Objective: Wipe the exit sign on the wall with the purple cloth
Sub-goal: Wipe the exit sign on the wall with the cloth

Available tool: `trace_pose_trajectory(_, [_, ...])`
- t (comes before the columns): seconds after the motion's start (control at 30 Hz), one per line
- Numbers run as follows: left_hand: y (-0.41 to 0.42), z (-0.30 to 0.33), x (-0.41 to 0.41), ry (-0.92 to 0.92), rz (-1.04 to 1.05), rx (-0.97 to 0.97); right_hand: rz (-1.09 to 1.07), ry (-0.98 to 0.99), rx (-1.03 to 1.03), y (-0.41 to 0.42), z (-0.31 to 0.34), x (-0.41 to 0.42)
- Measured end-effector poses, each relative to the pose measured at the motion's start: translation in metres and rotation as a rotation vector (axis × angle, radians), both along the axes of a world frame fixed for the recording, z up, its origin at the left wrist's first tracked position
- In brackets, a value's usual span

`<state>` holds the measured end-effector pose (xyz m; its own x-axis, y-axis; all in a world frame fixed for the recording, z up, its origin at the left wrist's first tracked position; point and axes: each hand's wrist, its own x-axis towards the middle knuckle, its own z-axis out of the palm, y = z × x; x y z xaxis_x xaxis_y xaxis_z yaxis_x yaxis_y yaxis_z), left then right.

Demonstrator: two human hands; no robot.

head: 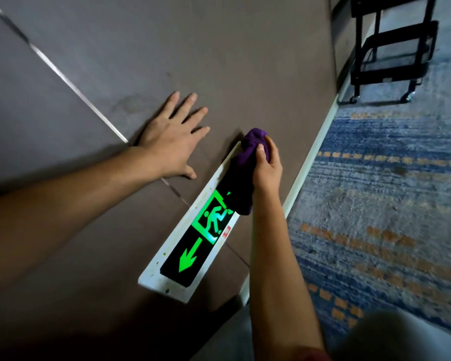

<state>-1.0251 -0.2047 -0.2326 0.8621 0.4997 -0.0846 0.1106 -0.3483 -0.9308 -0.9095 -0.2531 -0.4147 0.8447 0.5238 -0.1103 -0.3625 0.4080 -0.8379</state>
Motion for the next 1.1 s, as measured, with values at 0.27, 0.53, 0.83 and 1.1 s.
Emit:
trace_pose_trajectory(0.27, [0.014,-0.012,0.016,0.085,-0.004,0.062,0.061,0.006,-0.001,0.019,-0.016,-0.012])
trace_pose_trajectory(0.53, [0.013,-0.009,0.018,0.123,-0.023,0.038,0.105,-0.028,-0.034,0.031,-0.017,-0.015])
trace_pose_trajectory(0.83, [0.011,-0.007,0.019,0.172,-0.003,0.058,-0.038,-0.060,-0.094,0.036,-0.015,-0.040])
trace_pose_trajectory(1.1, [0.009,-0.003,0.018,0.186,-0.004,0.046,-0.145,-0.062,-0.152,0.024,-0.012,-0.098])
